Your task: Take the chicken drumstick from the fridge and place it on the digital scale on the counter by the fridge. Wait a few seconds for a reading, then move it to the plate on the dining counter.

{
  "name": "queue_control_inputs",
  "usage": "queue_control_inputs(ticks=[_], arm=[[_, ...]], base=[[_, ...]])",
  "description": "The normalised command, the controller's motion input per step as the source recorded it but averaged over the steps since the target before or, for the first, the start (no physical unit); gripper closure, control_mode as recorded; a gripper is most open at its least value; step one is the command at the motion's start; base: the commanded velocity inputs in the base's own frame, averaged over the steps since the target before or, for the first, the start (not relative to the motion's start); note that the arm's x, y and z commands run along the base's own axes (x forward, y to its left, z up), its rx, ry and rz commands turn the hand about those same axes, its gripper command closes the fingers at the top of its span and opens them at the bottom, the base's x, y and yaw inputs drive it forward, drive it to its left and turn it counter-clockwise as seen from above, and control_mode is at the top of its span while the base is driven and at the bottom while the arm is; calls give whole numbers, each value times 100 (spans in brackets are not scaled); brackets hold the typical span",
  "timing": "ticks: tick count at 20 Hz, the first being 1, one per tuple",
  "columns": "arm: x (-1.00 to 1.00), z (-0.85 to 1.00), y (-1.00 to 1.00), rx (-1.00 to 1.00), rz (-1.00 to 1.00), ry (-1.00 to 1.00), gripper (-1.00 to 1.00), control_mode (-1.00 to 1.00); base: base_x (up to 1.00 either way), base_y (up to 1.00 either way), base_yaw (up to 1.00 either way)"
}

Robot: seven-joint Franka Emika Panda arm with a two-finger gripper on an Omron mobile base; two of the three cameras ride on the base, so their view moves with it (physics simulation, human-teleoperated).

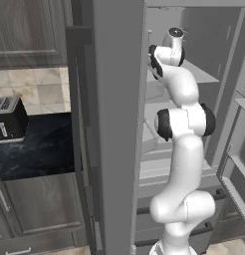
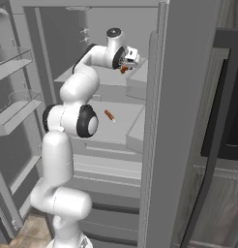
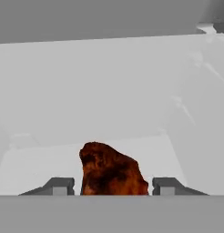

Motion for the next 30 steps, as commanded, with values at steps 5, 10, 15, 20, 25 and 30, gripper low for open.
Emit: queue_control_inputs(ticks=[5,10,15,20,25,30], arm=[[0,-39,13,0,0,0,100,-100],[-31,-15,33,0,0,-6,100,-100],[-91,0,34,0,0,-23,100,-100],[-100,0,26,1,0,-25,100,-100],[-100,0,24,2,0,-25,100,-100],[-100,27,1,0,0,-24,100,-100]], base=[[0,0,0],[0,0,0],[0,0,0],[0,0,0],[0,0,0],[0,0,0]])
